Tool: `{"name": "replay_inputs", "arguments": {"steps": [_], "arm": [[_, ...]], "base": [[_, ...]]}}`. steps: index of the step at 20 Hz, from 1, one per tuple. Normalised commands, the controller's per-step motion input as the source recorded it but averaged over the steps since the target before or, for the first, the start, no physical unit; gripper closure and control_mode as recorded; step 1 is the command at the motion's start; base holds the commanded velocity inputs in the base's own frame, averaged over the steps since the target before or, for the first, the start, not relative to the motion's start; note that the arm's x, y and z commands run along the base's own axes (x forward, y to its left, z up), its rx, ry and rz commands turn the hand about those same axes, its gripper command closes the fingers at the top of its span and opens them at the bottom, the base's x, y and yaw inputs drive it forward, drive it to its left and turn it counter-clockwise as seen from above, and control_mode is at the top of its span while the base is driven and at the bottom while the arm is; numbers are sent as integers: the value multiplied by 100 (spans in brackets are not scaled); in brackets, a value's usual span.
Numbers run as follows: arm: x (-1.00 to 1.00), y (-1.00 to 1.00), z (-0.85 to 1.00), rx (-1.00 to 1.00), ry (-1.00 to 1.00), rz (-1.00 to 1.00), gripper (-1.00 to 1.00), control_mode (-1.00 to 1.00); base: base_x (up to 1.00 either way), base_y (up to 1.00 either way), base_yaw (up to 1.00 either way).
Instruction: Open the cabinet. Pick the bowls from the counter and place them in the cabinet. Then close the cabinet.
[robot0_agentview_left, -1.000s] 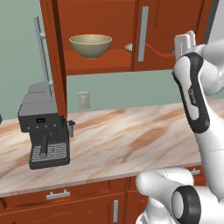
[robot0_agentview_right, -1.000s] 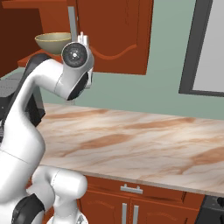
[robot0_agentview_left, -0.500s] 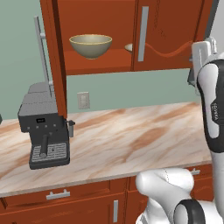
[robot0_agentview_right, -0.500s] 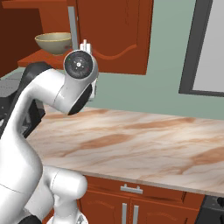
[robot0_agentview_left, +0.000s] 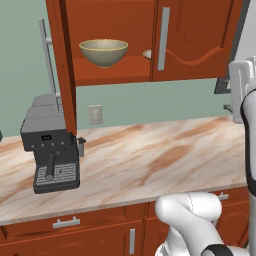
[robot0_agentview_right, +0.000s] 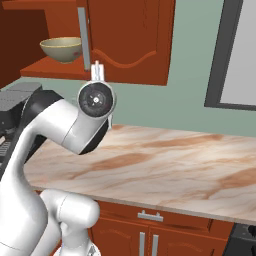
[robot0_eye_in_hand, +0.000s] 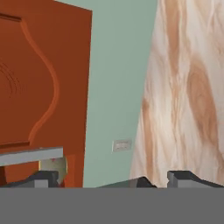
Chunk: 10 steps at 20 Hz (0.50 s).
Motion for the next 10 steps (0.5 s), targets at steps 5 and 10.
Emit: {"name": "replay_inputs", "arguments": {"steps": [5,10], "arm": [[-59,44,-18,0,-19,4,-100,-100],[-59,66,-57,0,-26,3,-100,-100]], "base": [[0,0,0],[0,0,0]]}}
